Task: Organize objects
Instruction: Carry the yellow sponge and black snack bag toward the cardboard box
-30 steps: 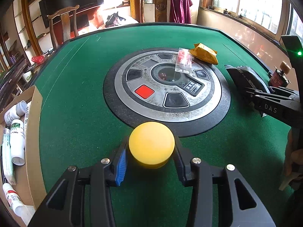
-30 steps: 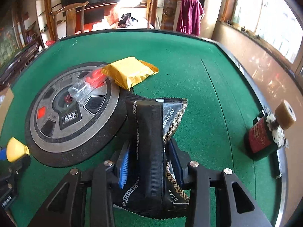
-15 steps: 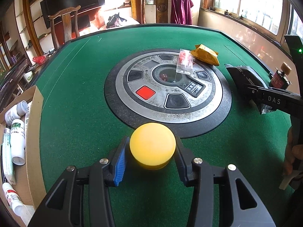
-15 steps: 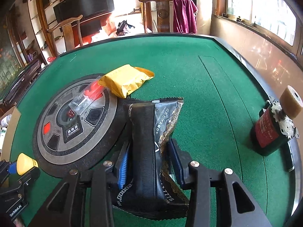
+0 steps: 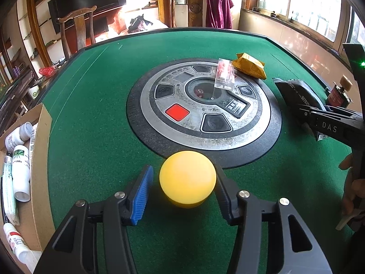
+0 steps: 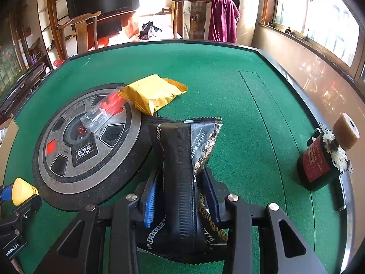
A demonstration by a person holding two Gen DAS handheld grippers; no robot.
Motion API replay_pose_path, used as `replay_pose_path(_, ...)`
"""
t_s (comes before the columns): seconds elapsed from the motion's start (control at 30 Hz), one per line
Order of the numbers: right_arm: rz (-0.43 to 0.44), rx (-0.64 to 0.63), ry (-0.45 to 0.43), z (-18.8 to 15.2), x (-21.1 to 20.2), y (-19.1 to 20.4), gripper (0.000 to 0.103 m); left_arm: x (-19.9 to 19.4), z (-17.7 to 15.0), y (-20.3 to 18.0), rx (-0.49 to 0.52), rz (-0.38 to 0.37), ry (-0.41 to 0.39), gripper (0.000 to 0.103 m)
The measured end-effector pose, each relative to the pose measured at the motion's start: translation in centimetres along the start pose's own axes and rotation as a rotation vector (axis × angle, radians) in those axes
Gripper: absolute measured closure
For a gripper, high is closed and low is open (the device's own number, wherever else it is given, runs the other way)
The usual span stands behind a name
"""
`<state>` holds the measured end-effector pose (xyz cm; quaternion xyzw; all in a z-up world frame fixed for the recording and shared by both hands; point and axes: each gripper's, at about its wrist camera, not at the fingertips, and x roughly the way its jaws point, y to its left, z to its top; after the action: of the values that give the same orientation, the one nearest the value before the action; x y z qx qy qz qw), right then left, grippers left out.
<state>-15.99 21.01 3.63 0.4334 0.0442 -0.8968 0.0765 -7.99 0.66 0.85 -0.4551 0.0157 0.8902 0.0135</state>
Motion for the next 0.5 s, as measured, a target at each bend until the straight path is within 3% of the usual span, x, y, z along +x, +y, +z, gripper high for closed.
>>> replay_pose_path(0.03, 0.002, 0.003, 0.001, 0.0, 0.0, -0.1, 0.062, 0.1, 0.1, 0.2, -0.010, 0.005, 0.002, 0.042)
replay_pose_path(0.13, 0.017, 0.016, 0.004, 0.0, 0.1, -0.4, 0.060, 0.3, 0.1, 0.4, -0.022, -0.004, 0.003, 0.042)
replay_pose_path(0.17, 0.020, 0.020, 0.004, 0.0, 0.1, -0.5, 0.060, 0.3, 0.0, 0.2, -0.016, -0.001, 0.000, 0.044)
replay_pose_path(0.23, 0.023, 0.018, 0.004, 0.0, 0.1, -0.5, 0.060, -0.1, 0.0, -0.2, -0.001, 0.000, -0.015, 0.064)
replay_pose_path(0.4, 0.051, 0.044, -0.003, 0.0, -0.1, -1.1, 0.064, -0.1, -0.1, 0.0, -0.008, -0.010, -0.015, 0.064)
replay_pose_path(0.5, 0.052, 0.051, -0.029, 0.2, -1.1, -1.2, 0.073, -0.1, -0.1, -0.1, -0.010, -0.012, -0.016, 0.064)
